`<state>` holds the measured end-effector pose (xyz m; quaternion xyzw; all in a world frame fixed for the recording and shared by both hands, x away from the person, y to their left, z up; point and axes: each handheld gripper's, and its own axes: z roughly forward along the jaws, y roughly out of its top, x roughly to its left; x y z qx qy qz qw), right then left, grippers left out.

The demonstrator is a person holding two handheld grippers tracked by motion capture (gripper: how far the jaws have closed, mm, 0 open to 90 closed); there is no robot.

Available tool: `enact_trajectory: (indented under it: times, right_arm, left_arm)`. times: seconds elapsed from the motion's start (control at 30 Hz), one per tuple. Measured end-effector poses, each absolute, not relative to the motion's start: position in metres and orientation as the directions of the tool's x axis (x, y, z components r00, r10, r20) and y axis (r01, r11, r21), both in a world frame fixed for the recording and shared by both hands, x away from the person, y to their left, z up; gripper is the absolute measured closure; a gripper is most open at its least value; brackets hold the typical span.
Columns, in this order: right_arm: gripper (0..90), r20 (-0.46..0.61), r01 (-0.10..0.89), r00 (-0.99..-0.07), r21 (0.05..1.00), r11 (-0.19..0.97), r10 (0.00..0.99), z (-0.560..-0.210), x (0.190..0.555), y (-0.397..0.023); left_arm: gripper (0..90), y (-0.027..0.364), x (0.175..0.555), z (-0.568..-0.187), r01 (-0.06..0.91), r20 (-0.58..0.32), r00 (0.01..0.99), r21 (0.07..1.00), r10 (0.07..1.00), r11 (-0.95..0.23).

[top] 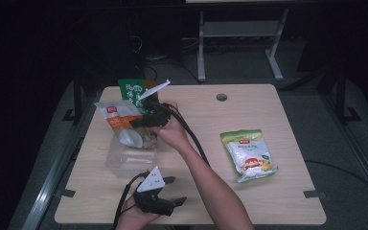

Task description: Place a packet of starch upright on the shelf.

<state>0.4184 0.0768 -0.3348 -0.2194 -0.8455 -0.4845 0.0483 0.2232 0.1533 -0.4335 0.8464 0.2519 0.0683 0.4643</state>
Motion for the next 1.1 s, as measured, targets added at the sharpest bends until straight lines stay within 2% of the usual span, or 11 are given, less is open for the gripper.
enact_trajectory:
  times: [0.47, 0.87, 1.1]
  right_arm:
    - [90.0, 0.322, 0.446, -0.886, 0.788, 0.424, 0.333, -0.361, 0.424, 0.095]
    - [89.4, 0.33, 0.458, -0.875, 0.798, 0.39, 0.353, -0.372, 0.422, 0.084]
    - [82.2, 0.344, 0.473, -0.87, 0.785, 0.4, 0.353, -0.372, 0.422, 0.073]
  left_arm:
    - [24.0, 0.155, 0.225, -0.433, 0.348, -0.103, 0.87, 0.821, 0.482, -0.453]
    - [23.9, 0.154, 0.225, -0.434, 0.344, -0.099, 0.873, 0.817, 0.477, -0.462]
    - [23.9, 0.154, 0.226, -0.435, 0.349, -0.104, 0.872, 0.817, 0.479, -0.458]
